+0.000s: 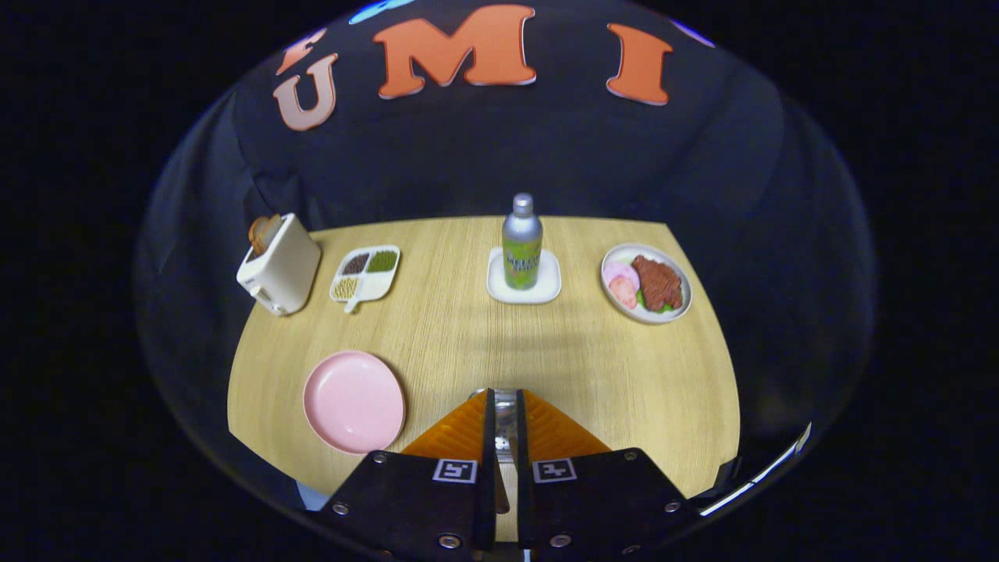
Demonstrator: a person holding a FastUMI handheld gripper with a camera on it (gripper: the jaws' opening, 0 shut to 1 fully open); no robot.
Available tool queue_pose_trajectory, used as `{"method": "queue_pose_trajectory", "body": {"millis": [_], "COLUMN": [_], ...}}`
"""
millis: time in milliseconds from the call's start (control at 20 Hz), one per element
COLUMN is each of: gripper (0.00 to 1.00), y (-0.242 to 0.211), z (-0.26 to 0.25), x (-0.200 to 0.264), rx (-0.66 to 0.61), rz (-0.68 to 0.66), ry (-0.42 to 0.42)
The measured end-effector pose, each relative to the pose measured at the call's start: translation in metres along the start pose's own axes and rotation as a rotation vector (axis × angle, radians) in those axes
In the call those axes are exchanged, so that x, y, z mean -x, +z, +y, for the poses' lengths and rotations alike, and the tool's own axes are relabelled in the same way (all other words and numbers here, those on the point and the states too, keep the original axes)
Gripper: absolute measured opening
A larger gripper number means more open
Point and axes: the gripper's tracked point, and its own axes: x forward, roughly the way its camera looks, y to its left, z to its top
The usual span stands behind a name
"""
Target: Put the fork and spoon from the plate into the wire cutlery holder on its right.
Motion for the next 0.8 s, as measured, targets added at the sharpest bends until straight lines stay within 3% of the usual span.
{"method": "queue_pose_trajectory", "body": {"millis": [300,400,600,650,800], "gripper": [0.13,0.22,0.51,0.61,0.77], "y": [0.09,0.104,0.145,0.152,0.163], "z": [-0.015,-0.02,-0.02,-0.021,-0.019], "x": [0.059,0.084,0.145,0.157,0.182], "rx": [0.011,0.031,0.043,0.037,0.009], "rz": [-0.424,-0.543,-0.758,-0.798,-0.882], "ry": [-0.044,-0.066,-0.105,-0.115,-0.115]}}
